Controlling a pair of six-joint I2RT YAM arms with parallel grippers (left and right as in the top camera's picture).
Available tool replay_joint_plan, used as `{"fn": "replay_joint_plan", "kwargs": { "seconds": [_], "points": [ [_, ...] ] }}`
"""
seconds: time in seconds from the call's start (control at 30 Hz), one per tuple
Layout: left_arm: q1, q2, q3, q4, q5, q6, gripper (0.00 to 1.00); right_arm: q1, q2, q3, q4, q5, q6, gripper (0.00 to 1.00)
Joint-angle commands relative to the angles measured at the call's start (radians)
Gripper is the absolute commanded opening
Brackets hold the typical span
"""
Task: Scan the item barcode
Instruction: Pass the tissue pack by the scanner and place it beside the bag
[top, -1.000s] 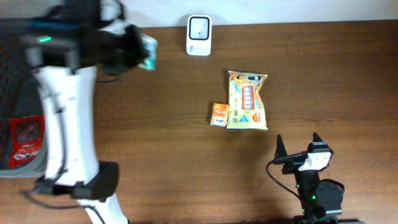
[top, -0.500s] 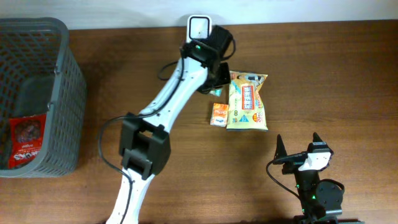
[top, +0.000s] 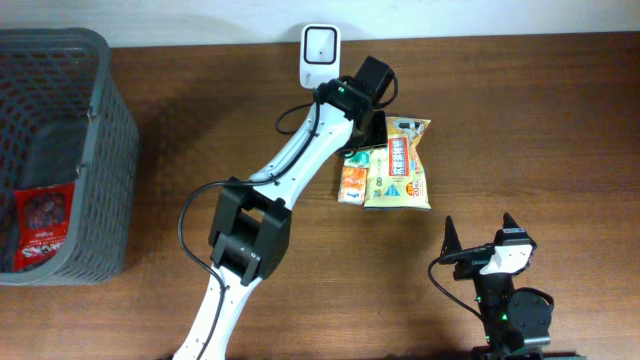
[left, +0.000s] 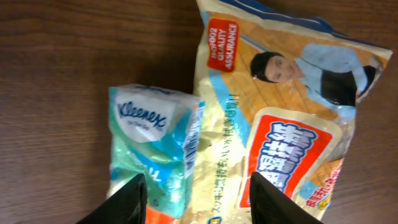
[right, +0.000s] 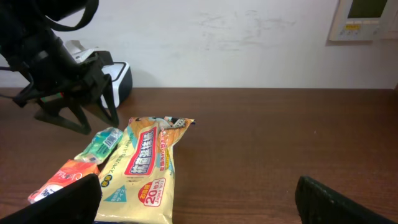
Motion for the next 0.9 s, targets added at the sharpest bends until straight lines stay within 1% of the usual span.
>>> {"fn": "replay_joint_plan", "kwargs": {
  "seconds": [0.0,0.07,0.1,0.13,0.2,0.27,0.33,0.37,0.5,0.53,0.6,0.63,0.67,0.7,0.73,0.77,0.87],
  "points": [
    [0.042,-0.047,0.085,-0.061,-0.011,0.065,0.51,-0.006,-0.007,-0.009,-0.003,-0.001,-0.003,0.99],
    [0.066,-0.085,0.138,-0.111,-0.011,0.09,0.55,-0.006,-0.007,-0.009,-0.003,-0.001,-0.003,0.99],
    [0.084,-0.114,0.173,-0.146,-0.011,0.097,0.64,-0.006,-0.007,-0.009,-0.003,-0.001,-0.003,0.99],
    [0.1,-0.139,0.203,-0.18,-0.011,0.097,0.67,-0.006,-0.007,-0.009,-0.003,-0.001,-0.004,0.99],
    [0.163,-0.224,0.288,-0.272,-0.011,0.097,0.72,-0.006,-0.007,-0.009,-0.003,-0.001,-0.003,0.98],
    [0.211,-0.284,0.331,-0.321,-0.011,0.097,0.72,-0.006,-0.007,-0.009,-0.003,-0.001,-0.003,0.98],
    [0.275,-0.36,0.35,-0.373,-0.011,0.097,0.74,-0.006,-0.007,-0.009,-0.003,-0.001,-0.003,0.98],
    [0.315,-0.404,0.351,-0.406,-0.011,0.097,0.81,-0.006,-0.007,-0.009,-0.003,-0.001,-0.003,0.99],
    [0.475,-0.53,0.351,-0.475,-0.012,0.097,0.82,-0.006,-0.007,-0.009,-0.003,-0.001,-0.004,0.98],
    [0.528,-0.558,0.351,-0.474,-0.012,0.097,0.93,-0.006,-0.007,-0.009,-0.003,-0.001,-0.003,0.99],
    [0.619,-0.599,0.351,-0.476,-0.012,0.097,0.95,-0.006,-0.007,-0.009,-0.003,-0.001,-0.003,0.98],
    [0.679,-0.621,0.351,-0.48,-0.025,0.098,0.95,-0.006,-0.007,-0.009,-0.003,-0.001,-0.003,0.99],
    [0.759,-0.643,0.351,-0.499,-0.068,0.098,0.99,-0.006,-0.007,-0.009,-0.003,-0.001,-0.003,0.98],
    [0.8,-0.652,0.351,-0.507,-0.099,0.102,0.99,-0.006,-0.007,-0.009,-0.003,-0.001,-0.003,0.99],
    [0.843,-0.658,0.351,-0.516,-0.133,0.129,0.99,-0.006,-0.007,-0.009,-0.003,-0.001,-0.003,0.99],
    [0.899,-0.662,0.351,-0.521,-0.192,0.169,0.99,-0.006,-0.007,-0.009,-0.003,-0.001,-0.003,0.98],
    [1.02,-0.653,0.349,-0.553,-0.357,0.236,0.99,-0.006,-0.007,-0.009,-0.003,-0.001,-0.003,0.99]
  ]
}}
